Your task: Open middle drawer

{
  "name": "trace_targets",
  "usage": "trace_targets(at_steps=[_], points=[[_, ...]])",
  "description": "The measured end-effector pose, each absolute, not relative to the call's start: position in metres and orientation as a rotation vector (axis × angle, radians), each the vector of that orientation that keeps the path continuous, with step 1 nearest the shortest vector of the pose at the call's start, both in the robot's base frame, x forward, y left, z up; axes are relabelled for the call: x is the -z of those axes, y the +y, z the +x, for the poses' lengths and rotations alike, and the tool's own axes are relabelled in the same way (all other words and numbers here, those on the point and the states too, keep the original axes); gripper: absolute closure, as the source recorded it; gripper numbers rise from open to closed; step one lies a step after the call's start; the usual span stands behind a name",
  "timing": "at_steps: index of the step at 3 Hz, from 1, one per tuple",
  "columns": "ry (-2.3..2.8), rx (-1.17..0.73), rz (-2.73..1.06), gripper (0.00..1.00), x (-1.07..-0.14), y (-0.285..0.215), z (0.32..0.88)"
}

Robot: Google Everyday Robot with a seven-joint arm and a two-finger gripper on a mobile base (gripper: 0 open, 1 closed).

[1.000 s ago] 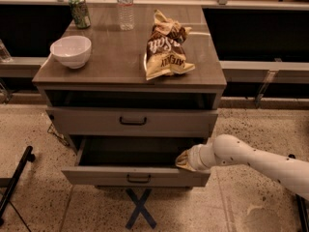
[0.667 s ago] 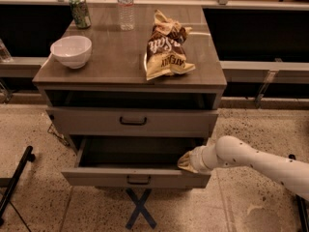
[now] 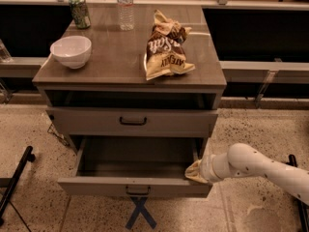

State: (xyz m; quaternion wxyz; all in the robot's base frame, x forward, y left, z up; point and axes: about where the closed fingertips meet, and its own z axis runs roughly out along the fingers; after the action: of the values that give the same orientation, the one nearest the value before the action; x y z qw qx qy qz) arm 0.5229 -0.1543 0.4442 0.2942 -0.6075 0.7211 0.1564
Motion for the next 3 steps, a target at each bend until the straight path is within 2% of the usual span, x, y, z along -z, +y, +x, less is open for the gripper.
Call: trace_targets(at_steps=[1, 3], points=[[1.962, -0.496, -1.65, 1.0, -0.4345, -0.1552, 0.4932], [1.97, -0.514, -1.66, 1.0, -0.435, -0.1545, 0.4862]])
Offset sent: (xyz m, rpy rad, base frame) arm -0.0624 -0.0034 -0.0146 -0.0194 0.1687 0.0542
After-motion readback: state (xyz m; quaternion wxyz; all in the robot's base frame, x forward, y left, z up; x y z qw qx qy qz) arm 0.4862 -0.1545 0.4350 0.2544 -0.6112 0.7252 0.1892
